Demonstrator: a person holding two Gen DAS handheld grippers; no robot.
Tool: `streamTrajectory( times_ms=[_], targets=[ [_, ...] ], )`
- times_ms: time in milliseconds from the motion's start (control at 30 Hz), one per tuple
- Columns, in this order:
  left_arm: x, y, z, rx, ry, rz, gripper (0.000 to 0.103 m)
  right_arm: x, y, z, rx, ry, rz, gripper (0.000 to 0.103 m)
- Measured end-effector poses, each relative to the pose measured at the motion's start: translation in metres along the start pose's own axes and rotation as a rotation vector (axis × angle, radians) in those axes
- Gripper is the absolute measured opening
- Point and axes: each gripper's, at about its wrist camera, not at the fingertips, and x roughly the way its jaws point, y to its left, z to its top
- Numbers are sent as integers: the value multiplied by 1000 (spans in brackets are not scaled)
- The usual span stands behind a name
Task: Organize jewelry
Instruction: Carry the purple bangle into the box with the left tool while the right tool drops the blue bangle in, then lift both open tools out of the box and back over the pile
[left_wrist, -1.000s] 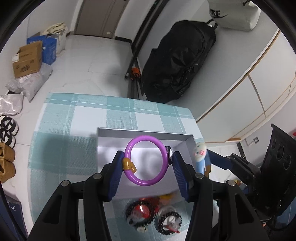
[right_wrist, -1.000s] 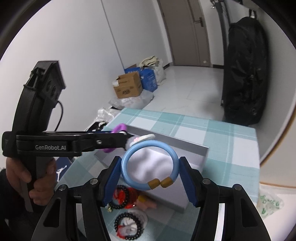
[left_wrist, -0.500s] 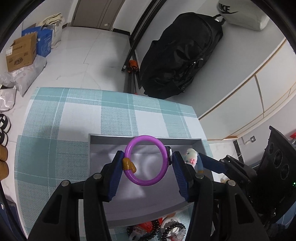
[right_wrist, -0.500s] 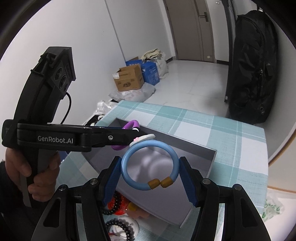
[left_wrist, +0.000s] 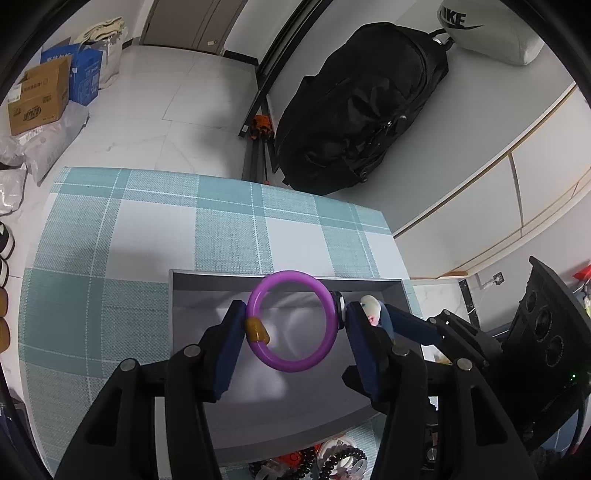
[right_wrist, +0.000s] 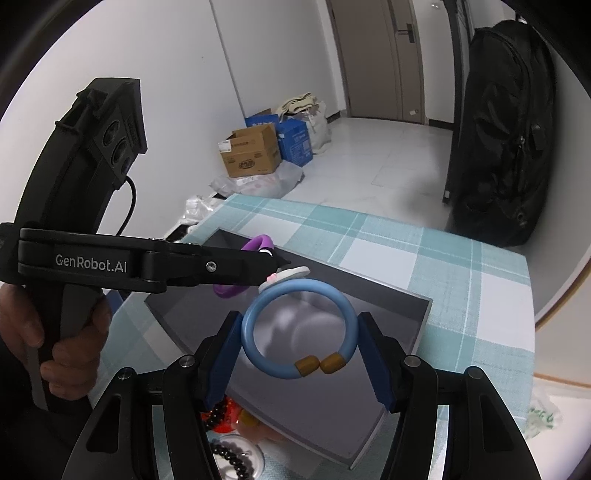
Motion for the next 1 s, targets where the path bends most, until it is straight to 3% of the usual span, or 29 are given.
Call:
streamTrajectory(
  times_ms=[133, 233, 267, 367, 500, 767, 1000],
  targets=[
    [-5, 5, 1, -48, -18, -81, 74, -2, 0, 0, -1, -5, 10, 71],
    [-15, 7, -1, -54, -59, -111, 75, -11, 2, -1, -14, -36, 23, 78],
    [-18, 6, -1, -52, -66, -109, 75, -14, 2, -2, -16, -43, 19, 84],
    [-29, 4, -3, -49, -91, -115, 76, -22, 3, -3, -10, -65, 22, 86],
    [-44, 2, -12, -38, -144, -66, 76, -31, 3, -8, 17, -77, 10, 88],
    [-68, -12, -44, 29, -238, 113, 76, -56, 3, -24, 99, -136, -21, 101],
    [-69, -24, -70, 86, -229, 244, 77, -78, 8, -35, 119, -188, -49, 103]
  ],
)
